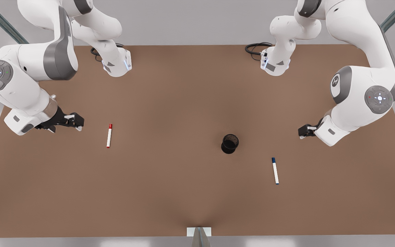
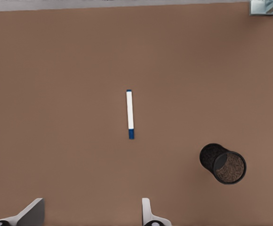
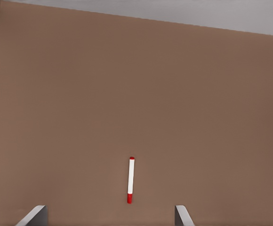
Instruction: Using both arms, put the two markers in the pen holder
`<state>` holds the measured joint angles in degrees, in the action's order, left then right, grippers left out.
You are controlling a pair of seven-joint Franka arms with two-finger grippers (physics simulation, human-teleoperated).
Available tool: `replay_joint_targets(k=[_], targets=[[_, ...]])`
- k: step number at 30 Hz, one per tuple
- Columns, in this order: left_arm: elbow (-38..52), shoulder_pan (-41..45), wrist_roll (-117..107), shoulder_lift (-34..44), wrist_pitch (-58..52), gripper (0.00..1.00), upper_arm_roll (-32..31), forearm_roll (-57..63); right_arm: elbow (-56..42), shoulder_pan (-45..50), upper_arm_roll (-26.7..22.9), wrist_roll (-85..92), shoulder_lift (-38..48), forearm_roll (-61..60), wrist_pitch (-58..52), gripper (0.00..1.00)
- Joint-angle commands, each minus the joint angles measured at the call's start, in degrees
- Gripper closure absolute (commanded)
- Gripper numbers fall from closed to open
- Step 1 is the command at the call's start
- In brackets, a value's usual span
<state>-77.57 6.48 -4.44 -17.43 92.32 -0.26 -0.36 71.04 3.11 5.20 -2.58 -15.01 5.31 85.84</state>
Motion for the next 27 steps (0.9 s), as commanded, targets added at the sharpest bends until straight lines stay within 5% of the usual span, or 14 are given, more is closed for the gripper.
replay_joint_targets(k=[1,9,16,20,27], targets=[[0.1,0.0,0.0,-0.1,1.1,0.00,0.0,0.0,0.0,0.0,0.0,-0.8,0.1,0.0,0.3,0.00],[-0.9,1.9,-14.4,-16.1,24.9,0.00,0.0,-0.3,0.0,-0.3,0.0,-0.8,0.1,0.0,0.3,0.00],[-6.3,0.5,-13.9,-22.4,37.7,0.01,0.0,-0.4,0.0,-0.8,0.2,-0.8,0.0,0.0,0.3,0.00],[-6.3,0.4,-12.5,-24.9,38.5,0.44,0.0,-0.2,0.0,-0.9,0.2,-0.8,-0.1,0.0,0.4,0.00],[-5.1,0.5,-8.9,-28.8,40.4,0.44,0.0,0.1,0.0,-1.4,0.3,-1.0,-1.0,-1.6,1.7,0.00]])
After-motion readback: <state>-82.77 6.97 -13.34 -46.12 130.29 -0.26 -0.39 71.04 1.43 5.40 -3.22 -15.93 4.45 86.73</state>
